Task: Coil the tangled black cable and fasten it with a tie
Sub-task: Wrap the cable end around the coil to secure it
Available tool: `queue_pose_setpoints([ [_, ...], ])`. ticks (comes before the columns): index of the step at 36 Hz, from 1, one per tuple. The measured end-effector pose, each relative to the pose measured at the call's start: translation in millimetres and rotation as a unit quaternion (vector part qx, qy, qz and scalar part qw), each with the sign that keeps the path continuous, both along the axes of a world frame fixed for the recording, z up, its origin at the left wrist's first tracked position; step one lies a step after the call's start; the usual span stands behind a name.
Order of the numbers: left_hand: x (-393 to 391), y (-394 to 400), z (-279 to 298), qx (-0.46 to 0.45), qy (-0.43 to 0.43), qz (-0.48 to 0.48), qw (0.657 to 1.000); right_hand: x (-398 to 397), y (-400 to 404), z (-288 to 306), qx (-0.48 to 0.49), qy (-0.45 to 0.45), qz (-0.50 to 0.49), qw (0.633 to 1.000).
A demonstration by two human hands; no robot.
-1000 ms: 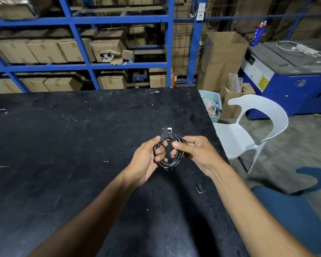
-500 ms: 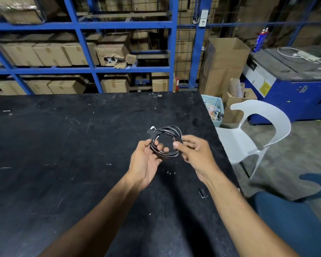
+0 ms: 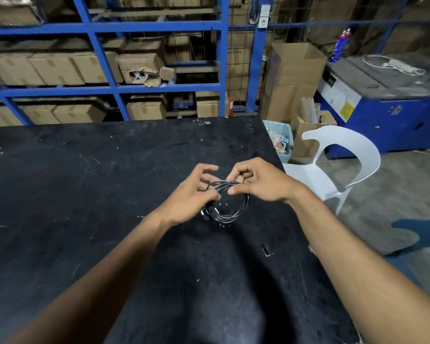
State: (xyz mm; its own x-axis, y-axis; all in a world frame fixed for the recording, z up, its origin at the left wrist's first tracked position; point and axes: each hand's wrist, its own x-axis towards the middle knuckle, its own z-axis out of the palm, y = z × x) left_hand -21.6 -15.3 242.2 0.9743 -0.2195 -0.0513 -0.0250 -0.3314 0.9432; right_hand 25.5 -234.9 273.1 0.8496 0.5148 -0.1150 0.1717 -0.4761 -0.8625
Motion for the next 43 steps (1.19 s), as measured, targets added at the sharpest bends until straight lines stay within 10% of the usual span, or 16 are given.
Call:
queue_pose_setpoints([
  [11,13,-18,-34,0.02,0.102,0.042,0.994,7,-19,-23,0.119,0.015,-0.146,0.982],
  [26,-10,-35,-106,-0.227,0.257,0.133,0.93,-52,-97,-239,-0.084,0.228,-0.447,0.861],
  [43,-13,-52,-114,-0.351,0.293,0.184,0.87,-44,-66,-292,-0.074,0.261,-0.486,0.831],
])
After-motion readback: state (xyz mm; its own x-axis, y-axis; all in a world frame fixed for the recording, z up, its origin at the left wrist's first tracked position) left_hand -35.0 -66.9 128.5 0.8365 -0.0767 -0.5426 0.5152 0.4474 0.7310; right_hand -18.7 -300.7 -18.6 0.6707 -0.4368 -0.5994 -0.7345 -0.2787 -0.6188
